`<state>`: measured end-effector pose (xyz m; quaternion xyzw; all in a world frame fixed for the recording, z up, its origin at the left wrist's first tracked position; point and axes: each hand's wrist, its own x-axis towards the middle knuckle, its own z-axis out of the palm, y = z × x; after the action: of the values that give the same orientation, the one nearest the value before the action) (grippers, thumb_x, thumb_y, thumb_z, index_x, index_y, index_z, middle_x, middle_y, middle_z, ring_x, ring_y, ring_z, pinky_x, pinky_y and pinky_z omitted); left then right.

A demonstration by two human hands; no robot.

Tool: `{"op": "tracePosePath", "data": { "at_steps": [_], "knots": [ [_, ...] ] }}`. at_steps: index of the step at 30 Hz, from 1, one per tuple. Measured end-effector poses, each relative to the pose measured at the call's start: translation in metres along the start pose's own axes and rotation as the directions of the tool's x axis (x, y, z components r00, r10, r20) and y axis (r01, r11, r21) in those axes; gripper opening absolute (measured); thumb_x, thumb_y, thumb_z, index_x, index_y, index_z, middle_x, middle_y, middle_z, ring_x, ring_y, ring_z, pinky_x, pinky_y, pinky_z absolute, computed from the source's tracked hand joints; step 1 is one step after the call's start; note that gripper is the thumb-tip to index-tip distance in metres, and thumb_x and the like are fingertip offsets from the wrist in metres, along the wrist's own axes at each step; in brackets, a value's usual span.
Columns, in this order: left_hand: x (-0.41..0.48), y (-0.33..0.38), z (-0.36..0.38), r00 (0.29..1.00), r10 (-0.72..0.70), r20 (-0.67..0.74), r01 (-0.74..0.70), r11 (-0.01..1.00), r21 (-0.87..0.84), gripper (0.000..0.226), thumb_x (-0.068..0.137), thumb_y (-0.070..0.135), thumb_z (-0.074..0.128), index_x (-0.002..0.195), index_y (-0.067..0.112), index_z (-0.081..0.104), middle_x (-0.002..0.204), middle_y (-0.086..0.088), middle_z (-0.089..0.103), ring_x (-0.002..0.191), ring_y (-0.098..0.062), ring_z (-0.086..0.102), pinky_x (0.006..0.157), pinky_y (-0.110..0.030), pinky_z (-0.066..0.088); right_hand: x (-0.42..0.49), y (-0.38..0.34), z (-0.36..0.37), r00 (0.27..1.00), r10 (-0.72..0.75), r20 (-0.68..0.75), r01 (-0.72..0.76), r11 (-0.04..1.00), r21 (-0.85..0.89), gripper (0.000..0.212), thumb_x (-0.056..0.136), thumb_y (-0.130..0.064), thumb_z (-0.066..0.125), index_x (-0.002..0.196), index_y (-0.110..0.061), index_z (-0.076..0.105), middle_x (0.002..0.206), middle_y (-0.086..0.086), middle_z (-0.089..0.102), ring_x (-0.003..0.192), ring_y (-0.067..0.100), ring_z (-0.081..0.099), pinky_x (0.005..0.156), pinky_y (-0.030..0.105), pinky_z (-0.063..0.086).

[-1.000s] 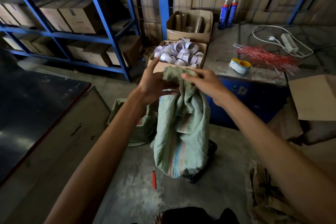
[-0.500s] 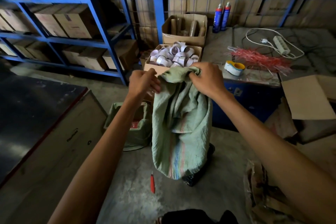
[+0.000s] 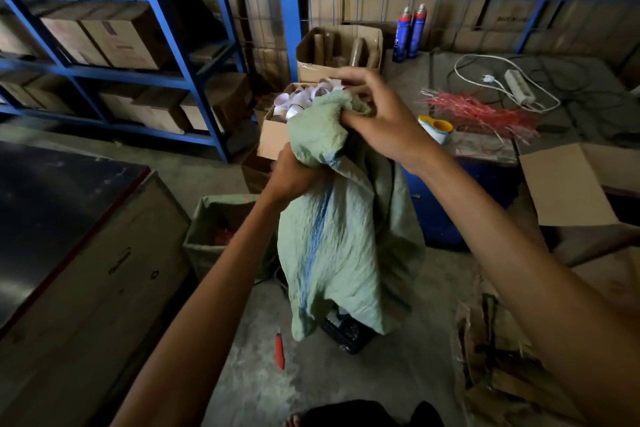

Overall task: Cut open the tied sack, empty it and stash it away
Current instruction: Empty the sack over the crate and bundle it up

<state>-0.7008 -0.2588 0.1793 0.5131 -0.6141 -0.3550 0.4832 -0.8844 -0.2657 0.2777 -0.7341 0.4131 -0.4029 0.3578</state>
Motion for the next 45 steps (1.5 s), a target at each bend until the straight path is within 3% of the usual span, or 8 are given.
{"op": "tracePosePath", "data": {
  "at_steps": [4, 9, 14, 27, 32, 35, 39, 45],
  "knots": [
    [0.002, 0.002, -0.005, 0.998, -0.044, -0.047, 0.042, 0.998, -0.047, 0.037, 0.07, 0.003, 0.086, 0.094, 0.024, 0.068, 0.09, 0.012, 0.075, 0.085, -0.001, 0.071, 0.083, -0.035, 0.06, -0.035, 0.033, -0.021, 0.995, -0.019, -0.1, 0.021, 1.0, 0.02, 0.101, 0.073, -0.029, 0.085, 0.152, -0.022, 0.022, 0.146, -0.006, 0.037, 0.128, -0.01, 0.038, 0.099, 0.001, 0.032],
    [0.005, 0.029, -0.006, 0.991, -0.112, -0.072, 0.093, 0.969, -0.229, 0.041, 0.071, -0.003, 0.088, 0.101, 0.018, 0.069, 0.106, -0.004, 0.075, 0.104, -0.024, 0.072, 0.092, -0.046, 0.061, -0.065, 0.099, -0.002, 0.957, 0.281, 0.076, -0.267, 0.951, -0.155, 0.162, 0.034, -0.064, 0.093, 0.146, -0.049, -0.024, 0.165, -0.009, -0.006, 0.151, 0.015, 0.008, 0.121, 0.049, 0.02],
    [-0.005, 0.065, 0.03, 0.994, -0.102, 0.028, 0.105, 0.94, -0.326, 0.039, 0.081, -0.013, 0.074, 0.094, 0.022, 0.066, 0.084, 0.013, 0.077, 0.083, -0.005, 0.074, 0.084, -0.033, 0.063, -0.063, 0.103, 0.053, 0.953, 0.302, 0.018, -0.3, 0.937, 0.177, 0.08, 0.05, -0.018, 0.099, 0.121, -0.019, 0.062, 0.12, -0.006, 0.067, 0.109, -0.004, 0.063, 0.096, 0.025, 0.054],
    [-0.029, -0.01, -0.045, 0.939, -0.166, 0.301, 0.106, 0.973, 0.206, 0.157, 0.039, 0.051, 0.101, 0.161, 0.037, 0.003, 0.168, -0.004, 0.017, 0.154, -0.025, 0.024, 0.124, -0.052, 0.029, -0.032, 0.055, 0.018, 0.936, 0.28, -0.213, -0.17, 0.891, 0.422, 0.063, 0.056, -0.01, 0.094, 0.112, -0.023, 0.067, 0.102, -0.015, 0.074, 0.097, -0.003, 0.07, 0.087, 0.017, 0.055],
    [-0.048, -0.013, 0.015, 0.959, -0.042, 0.282, 0.009, 0.993, 0.117, 0.069, 0.067, 0.002, 0.093, 0.127, 0.008, 0.058, 0.135, -0.008, 0.06, 0.115, 0.013, 0.061, 0.103, -0.014, 0.05, -0.011, 0.019, 0.035, 0.951, 0.236, -0.202, -0.122, 0.882, 0.455, 0.059, 0.045, -0.015, 0.094, 0.1, -0.02, 0.073, 0.101, -0.006, 0.077, 0.096, 0.008, 0.073, 0.092, 0.032, 0.056],
    [-0.045, 0.005, 0.041, 0.993, -0.114, 0.039, 0.115, 0.993, -0.034, 0.038, 0.09, 0.001, 0.072, 0.126, -0.004, 0.062, 0.121, -0.027, 0.067, 0.092, -0.018, 0.071, 0.076, -0.032, 0.058, -0.002, 0.004, 0.04, 0.983, 0.133, -0.129, -0.08, 0.932, 0.353, 0.089, 0.044, -0.027, 0.098, 0.125, -0.016, 0.06, 0.117, -0.004, 0.072, 0.109, 0.007, 0.068, 0.1, 0.033, 0.052],
    [-0.044, 0.012, 0.045, 0.957, -0.284, -0.056, 0.259, 0.926, -0.275, 0.045, 0.1, 0.016, 0.06, 0.136, -0.01, 0.054, 0.128, -0.034, 0.062, 0.102, -0.038, 0.066, 0.086, -0.05, 0.057, 0.006, -0.005, 0.014, 0.994, 0.014, -0.105, 0.013, 0.967, 0.254, 0.139, 0.052, -0.042, 0.096, 0.153, -0.026, 0.002, 0.147, 0.001, 0.046, 0.134, 0.015, 0.05, 0.114, 0.042, 0.04],
    [-0.03, 0.008, 0.021, 0.818, -0.568, 0.092, 0.484, 0.592, -0.644, 0.045, 0.107, 0.033, 0.041, 0.133, 0.001, 0.06, 0.113, -0.016, 0.075, 0.085, -0.02, 0.068, 0.072, -0.034, 0.057, -0.031, 0.027, -0.024, 0.983, 0.149, -0.104, -0.137, 0.984, 0.115, 0.086, 0.08, -0.043, 0.072, 0.151, -0.027, 0.028, 0.12, -0.042, 0.042, 0.111, -0.026, 0.043, 0.107, 0.017, 0.039]
  ]
}}
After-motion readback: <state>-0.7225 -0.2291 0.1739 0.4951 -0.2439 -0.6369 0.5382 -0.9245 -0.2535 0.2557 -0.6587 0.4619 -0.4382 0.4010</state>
